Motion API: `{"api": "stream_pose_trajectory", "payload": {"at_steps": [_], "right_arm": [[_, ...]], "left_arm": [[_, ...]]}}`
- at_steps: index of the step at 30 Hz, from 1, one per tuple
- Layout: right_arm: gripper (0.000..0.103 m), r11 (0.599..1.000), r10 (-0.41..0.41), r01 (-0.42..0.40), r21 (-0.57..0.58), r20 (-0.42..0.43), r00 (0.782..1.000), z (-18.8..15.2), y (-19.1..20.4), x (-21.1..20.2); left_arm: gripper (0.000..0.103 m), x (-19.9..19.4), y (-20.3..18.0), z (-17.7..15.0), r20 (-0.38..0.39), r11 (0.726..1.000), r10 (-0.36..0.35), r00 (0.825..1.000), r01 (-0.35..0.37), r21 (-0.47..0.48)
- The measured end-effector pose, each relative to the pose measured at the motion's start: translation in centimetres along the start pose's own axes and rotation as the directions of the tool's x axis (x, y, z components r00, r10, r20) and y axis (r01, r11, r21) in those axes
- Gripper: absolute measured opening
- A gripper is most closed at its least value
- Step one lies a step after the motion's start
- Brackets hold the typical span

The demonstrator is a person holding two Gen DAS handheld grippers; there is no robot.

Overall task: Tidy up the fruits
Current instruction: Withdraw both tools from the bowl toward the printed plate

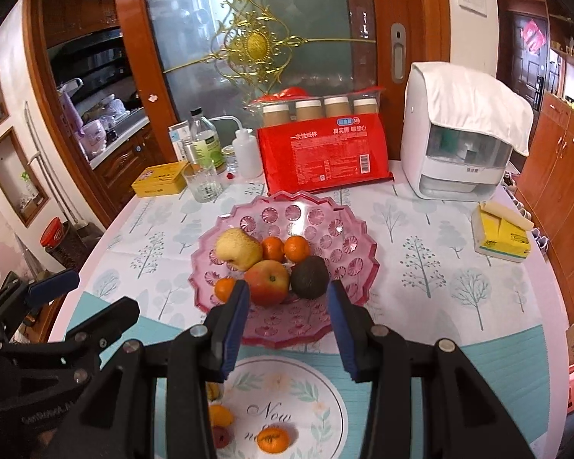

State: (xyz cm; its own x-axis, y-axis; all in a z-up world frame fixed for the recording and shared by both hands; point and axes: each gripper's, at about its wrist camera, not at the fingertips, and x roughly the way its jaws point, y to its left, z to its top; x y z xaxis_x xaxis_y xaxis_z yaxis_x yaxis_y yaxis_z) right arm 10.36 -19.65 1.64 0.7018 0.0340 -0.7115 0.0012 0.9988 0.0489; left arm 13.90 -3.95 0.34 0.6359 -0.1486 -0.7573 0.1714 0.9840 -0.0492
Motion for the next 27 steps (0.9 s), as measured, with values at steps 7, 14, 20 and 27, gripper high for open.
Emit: {"api": "stream_pose_trajectory", "payload": {"at_steps": [7, 14, 20, 27], "right_arm": [[0.043, 0.999, 0.026, -0.026, -0.026, 0.007, 1.000, -2.0, 0.5, -2.4], [0.043, 0.997, 0.046, -0.047, -0.056, -0.002, 0.999, -4.2, 1.0, -3.5], [0.043, 0.996, 0.065, -0.067, -0.054, -0.034, 0.997, -6.5, 0.9, -3.1], [0.043, 0.996, 0.064, -0.070, -0.052, -0.103, 0.993, -9.5, 0.5, -1.3]], "left_arm": [[0.088, -2.0, 0.4, -2.4, 0.013, 0.999, 0.009, 1.000, -0.009, -0.037], [0.089, -2.8, 0.9, -5.0, 0.000, 0.998, 0.021, 1.000, -0.021, -0.065], [0.089, -2.5, 1.9, -7.4, -0.023, 0.996, 0.030, 0.999, -0.032, -0.084], [0.089, -1.0, 3.2, -11.2, -0.077, 0.996, 0.047, 0.996, -0.053, -0.075]]}}
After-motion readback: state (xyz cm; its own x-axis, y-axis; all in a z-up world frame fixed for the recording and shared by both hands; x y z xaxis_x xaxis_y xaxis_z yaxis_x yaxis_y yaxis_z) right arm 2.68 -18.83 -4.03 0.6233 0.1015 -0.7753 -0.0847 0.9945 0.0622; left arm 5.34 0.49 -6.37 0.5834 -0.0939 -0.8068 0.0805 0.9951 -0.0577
